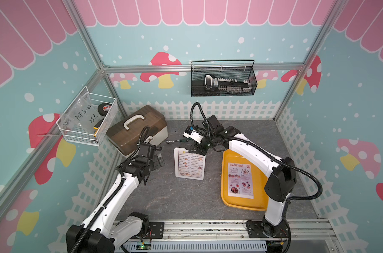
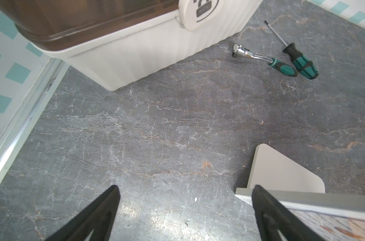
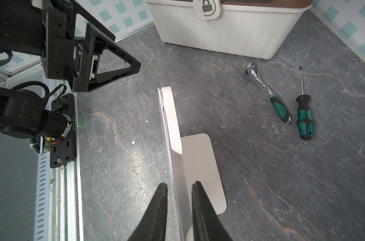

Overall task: Replace the menus in the menu holders
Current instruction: Adjust the menu holder at the center of the board.

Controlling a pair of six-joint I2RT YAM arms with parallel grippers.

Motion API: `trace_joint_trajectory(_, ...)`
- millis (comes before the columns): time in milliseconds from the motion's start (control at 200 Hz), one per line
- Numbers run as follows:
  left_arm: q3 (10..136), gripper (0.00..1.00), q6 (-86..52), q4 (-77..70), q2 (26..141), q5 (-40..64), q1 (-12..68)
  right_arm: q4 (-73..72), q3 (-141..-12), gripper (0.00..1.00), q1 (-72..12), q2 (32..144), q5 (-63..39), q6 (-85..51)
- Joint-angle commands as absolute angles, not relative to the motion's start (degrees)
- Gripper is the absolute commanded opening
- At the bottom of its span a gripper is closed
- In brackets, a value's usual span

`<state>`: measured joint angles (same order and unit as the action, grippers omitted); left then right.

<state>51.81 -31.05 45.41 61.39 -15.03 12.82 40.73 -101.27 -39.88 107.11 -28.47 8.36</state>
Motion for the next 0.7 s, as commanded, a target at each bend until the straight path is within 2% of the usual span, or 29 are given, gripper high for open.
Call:
trace_joint_trajectory(0,53.96,1.0,-30.42,46.54,60.91,-16.25,12.31,42.5,-102.9,0.22,-40.43,108.37,-30.07,9.94)
trace_joint_trajectory(410,54.36,0.99,-29.18,46.69,61.43,-14.73,12.25,42.17,-105.13,0.06,-40.69,107.76,-31.9,8.27)
trace_joint_trajectory(696,54.62,0.99,-28.74,46.09,61.59,-13.91,12.22,42.39,-108.22,0.0,-40.61,108.06,-32.58,6.72)
